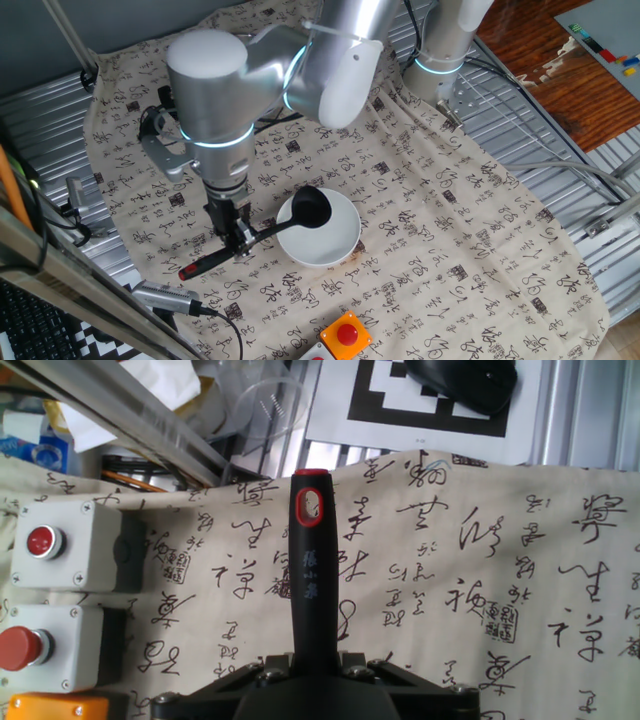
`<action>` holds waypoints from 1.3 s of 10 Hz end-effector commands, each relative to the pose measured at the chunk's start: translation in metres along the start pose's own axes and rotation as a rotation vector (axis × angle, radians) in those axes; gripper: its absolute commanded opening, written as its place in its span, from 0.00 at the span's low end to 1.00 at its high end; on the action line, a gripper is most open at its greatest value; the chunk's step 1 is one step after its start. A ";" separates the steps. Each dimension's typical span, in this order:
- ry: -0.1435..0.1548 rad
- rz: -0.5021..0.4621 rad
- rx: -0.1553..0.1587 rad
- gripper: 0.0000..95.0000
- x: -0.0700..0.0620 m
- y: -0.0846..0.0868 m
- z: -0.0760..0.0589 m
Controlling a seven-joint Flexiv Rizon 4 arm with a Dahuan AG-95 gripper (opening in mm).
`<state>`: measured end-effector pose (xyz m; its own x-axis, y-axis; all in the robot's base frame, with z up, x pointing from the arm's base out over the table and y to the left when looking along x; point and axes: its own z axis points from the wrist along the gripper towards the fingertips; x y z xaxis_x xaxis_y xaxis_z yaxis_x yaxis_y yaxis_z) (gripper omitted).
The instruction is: Scoop water with a large spoon from one bowl to another
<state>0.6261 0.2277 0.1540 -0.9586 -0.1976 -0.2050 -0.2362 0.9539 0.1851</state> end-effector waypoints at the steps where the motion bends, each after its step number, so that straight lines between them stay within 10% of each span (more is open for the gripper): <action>1: 0.003 0.012 0.008 0.00 0.000 0.000 0.000; 13: 0.014 0.006 0.035 0.00 0.006 -0.013 -0.008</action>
<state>0.6209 0.2071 0.1589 -0.9609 -0.2009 -0.1907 -0.2311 0.9610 0.1519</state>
